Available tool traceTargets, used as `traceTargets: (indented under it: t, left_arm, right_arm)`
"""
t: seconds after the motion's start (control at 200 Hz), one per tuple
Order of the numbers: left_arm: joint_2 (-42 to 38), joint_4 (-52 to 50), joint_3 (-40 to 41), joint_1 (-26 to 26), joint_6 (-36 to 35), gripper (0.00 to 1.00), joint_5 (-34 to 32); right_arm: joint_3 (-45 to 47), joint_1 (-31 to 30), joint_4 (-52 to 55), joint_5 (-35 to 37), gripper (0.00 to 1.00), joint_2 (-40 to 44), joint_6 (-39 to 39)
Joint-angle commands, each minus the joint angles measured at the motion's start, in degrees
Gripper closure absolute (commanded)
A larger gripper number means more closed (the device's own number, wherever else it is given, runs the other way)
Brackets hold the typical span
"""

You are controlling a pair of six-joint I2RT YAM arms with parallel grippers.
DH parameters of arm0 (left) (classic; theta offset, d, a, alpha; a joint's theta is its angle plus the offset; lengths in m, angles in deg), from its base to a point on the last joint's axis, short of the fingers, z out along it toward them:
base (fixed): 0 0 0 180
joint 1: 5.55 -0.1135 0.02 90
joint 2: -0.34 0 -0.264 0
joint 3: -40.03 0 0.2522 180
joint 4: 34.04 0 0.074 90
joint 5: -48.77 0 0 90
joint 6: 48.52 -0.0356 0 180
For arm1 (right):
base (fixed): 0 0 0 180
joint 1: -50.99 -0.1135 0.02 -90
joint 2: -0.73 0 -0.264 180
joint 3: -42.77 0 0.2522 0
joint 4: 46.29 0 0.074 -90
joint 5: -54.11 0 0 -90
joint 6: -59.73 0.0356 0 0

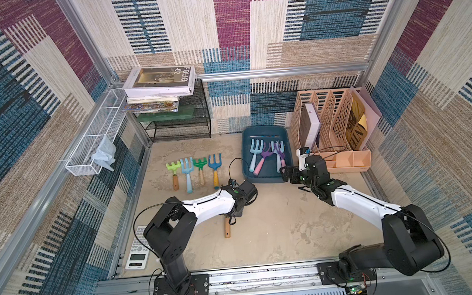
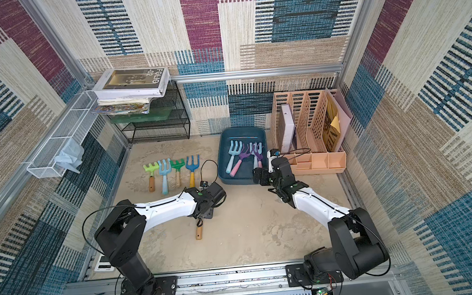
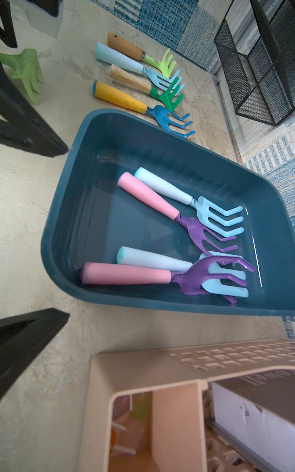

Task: Take the hand rake out of the storage box
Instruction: Place the rake at the center of the board.

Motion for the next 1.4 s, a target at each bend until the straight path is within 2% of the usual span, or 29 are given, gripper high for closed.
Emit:
traceTargets:
  t: [0.0,0.21,0.361,0.601,0.691,0.871,1.027,1.112,1.292,1.392]
  left_arm:
    - [1.84,-4.3,-1.38,0.34,1.35,0.44,-4.38]
    - [2.44,-3.52,-0.71,0.42,1.07,0.68,-5.7]
    - [1.13,-1.14,0.71,0.45,-0.81,0.74,-4.68]
    - [-8.8,7.65,7.29,0.1,-5.12,0.88,2.6]
    - [-12.6,13.15,10.75,-0.74,-6.94,0.93,8.84]
    - [-19.21,32.37,20.88,-5.76,-8.11,0.93,32.98]
    - [-18.05,38.11,22.65,-8.23,-7.82,0.93,45.52]
    - [-16.34,43.16,23.91,-10.57,-6.05,0.88,53.31]
    - [-13.95,44.77,25.66,-15.19,-4.38,0.8,57.42]
    - [-13.76,40.47,24.6,-15.82,-5.7,0.63,54.52]
  right_arm:
    - [0.0,0.06,-1.36,-0.16,0.04,-0.34,-0.31]
    - [0.03,0.15,-1.62,-0.25,0.04,-0.71,-0.3]
    - [-0.02,0.2,-1.62,-0.25,0.04,-0.91,-0.25]
    - [0.07,0.15,-1.83,-0.46,0.04,-1.17,-0.12]
    - [0.11,0.14,-1.97,-0.66,0.05,-1.26,-0.16]
    - [0.15,0.14,-1.97,-0.69,0.04,-1.2,-0.16]
    - [0.17,0.06,-2.29,-1.07,0.05,-1.44,-0.05]
    - [0.07,0.06,-2.31,-1.19,0.04,-1.83,-0.07]
    - [0.16,0.06,-2.32,-1.22,0.04,-2.21,-0.13]
    - [-0.03,0.06,-2.32,-1.23,0.04,-2.65,-0.16]
